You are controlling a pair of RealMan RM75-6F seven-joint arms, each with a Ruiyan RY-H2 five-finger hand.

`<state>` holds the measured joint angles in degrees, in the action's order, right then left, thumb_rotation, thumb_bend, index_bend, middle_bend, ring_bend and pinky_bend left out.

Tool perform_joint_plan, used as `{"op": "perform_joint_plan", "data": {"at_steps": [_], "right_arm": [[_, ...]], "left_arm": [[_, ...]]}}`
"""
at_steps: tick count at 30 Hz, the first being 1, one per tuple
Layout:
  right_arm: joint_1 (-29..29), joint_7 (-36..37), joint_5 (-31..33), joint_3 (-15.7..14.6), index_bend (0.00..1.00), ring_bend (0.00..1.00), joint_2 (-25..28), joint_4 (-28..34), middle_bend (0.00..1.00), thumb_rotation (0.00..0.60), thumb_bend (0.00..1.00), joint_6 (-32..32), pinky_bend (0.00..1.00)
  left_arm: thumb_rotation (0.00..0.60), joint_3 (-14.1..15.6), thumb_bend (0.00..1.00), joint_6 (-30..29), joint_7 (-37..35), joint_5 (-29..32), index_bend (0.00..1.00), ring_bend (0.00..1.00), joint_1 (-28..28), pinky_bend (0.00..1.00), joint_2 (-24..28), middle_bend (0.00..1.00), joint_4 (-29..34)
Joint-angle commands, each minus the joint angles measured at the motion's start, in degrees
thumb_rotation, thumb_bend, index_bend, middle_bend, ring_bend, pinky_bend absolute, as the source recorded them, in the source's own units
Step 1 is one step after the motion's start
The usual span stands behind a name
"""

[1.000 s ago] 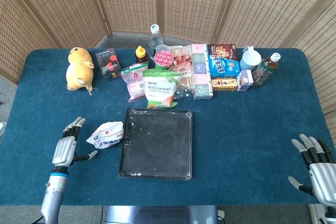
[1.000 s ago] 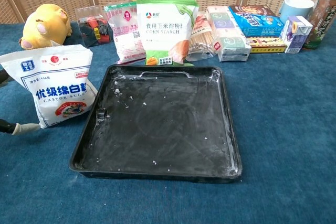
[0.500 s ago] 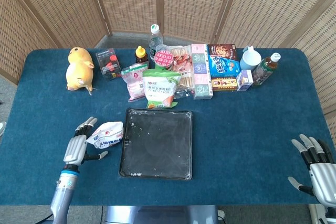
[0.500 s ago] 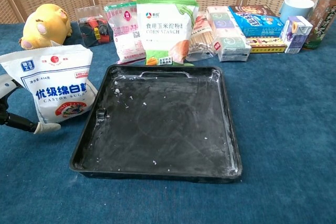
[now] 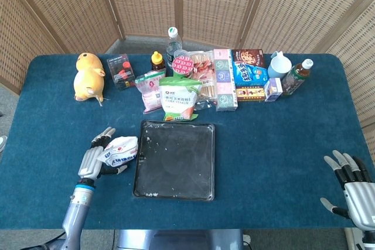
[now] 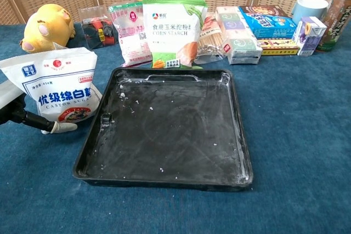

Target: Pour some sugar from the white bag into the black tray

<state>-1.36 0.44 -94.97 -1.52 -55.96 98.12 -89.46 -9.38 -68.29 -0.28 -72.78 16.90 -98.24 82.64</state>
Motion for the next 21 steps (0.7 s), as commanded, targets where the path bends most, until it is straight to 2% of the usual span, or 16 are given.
{"op": "perform_joint_plan", "data": {"at_steps": [1, 5, 8, 10, 13, 18, 21], "right_arm": [[0.02, 0.21, -0.26, -0.19, 0.13, 0.03, 0.05, 0.08, 0.02, 0.6, 0.0, 0.06, 0.0], [0.01, 0.32, -0.32, -0.22, 0.13, 0.03, 0.06, 0.04, 0.02, 0.6, 0.0, -0.01, 0.0], [0.04, 0.4, -0.22, -0.2, 0.13, 0.03, 0.08, 0.0, 0.02, 0.6, 0.0, 0.05, 0.0], [0.05, 0.46, -0.28, -0.21, 0.13, 0.03, 0.1, 0.0, 0.02, 0.6, 0.0, 0.02, 0.0], [0.08, 0.48, -0.39, -0.28, 0.13, 0.03, 0.11, 0.01, 0.02, 0.6, 0.0, 0.06, 0.0], [0.06, 0.63, -0.44, -0.37, 0.13, 0.03, 0.17, 0.12, 0.02, 0.6, 0.0, 0.05, 0.0], [0.17, 0.8, -0.32, -0.41, 0.13, 0.03, 0.18, 0.14, 0.02, 0.6, 0.0, 0.34, 0.0]], "left_arm": [[0.6, 0.01, 0.03, 1.16, -1.32, -0.6, 0.0, 0.0, 1.08, 0.02, -0.27, 0.0, -0.77], [0.6, -0.72, 0.15, -0.21, -1.56, -0.2, 0.01, 0.02, 1.14, 0.13, -1.5, 0.01, -1.76], [0.6, -1.51, 0.24, -3.26, -1.22, -0.31, 0.14, 0.18, 0.61, 0.28, -3.26, 0.17, -3.06], [0.6, -1.47, 0.26, -4.4, -0.88, -0.68, 0.25, 0.27, 0.45, 0.37, -3.91, 0.28, -3.91], [0.6, -1.44, 0.28, -5.45, 0.31, -0.58, 0.34, 0.35, 0.31, 0.43, -4.68, 0.36, -5.25], [0.6, -1.62, 0.32, -6.44, 1.17, -0.53, 0.48, 0.45, 0.42, 0.55, -5.81, 0.47, -6.97], [0.6, -1.36, 0.34, -7.04, 0.34, -1.57, 0.53, 0.5, 0.52, 0.59, -5.92, 0.51, -7.58]]}}
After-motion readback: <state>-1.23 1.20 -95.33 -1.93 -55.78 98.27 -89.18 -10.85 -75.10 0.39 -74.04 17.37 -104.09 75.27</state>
